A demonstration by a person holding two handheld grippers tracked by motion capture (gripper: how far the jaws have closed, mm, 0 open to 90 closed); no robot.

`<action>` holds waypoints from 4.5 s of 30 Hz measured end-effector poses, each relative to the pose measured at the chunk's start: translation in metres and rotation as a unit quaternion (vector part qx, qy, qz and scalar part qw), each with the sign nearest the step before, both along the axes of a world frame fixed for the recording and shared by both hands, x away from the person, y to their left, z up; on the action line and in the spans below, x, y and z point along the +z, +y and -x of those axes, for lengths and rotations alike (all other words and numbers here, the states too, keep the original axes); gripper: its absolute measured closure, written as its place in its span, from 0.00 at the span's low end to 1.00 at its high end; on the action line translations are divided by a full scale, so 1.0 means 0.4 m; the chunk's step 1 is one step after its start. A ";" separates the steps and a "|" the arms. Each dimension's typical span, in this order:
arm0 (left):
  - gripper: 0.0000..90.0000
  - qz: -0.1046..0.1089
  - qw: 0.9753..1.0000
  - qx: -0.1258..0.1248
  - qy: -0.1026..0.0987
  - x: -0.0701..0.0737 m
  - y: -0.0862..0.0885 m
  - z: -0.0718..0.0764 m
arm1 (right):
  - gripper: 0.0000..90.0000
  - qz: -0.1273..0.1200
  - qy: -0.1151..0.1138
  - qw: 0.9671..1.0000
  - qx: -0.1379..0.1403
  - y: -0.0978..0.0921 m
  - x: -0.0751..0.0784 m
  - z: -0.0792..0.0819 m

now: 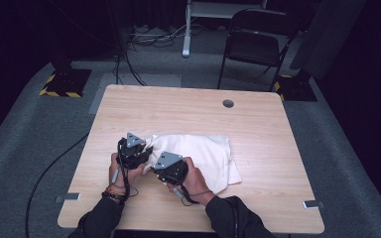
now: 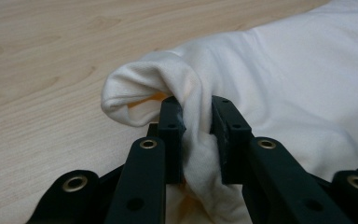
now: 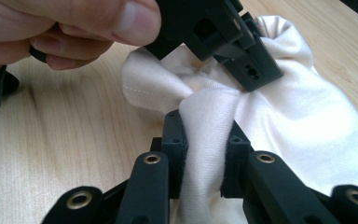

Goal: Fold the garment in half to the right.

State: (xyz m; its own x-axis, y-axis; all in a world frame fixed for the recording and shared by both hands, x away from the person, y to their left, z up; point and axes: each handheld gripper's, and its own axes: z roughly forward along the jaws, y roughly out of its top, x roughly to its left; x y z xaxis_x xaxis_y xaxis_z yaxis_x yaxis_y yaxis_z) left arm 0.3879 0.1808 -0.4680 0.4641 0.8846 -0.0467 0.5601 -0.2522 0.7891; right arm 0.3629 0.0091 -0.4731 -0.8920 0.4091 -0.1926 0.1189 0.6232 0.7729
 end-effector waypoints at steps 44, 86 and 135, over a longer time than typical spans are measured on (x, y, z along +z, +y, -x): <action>0.81 -0.180 0.975 -0.119 -0.056 0.203 -0.299 0.023 | 0.85 -0.185 0.125 0.970 -0.096 -0.312 0.117 0.028; 0.11 -0.054 0.972 -0.224 -0.041 0.091 -0.158 0.093 | 0.83 -0.257 0.186 0.895 -0.313 -0.602 -0.035 0.019; 0.08 -0.065 0.974 -0.216 0.036 -0.118 0.061 0.209 | 0.23 -0.098 0.091 0.935 -0.329 -0.742 -0.061 0.025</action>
State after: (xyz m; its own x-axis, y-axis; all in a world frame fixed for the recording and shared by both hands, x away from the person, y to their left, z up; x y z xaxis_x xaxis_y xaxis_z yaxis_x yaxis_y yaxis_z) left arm 0.3045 0.2054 -0.5150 0.7938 0.6081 0.0054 0.4330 -0.5714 0.6971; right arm 0.3529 -0.2876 -0.4973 -0.4455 0.8922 0.0746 0.5673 0.2168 0.7945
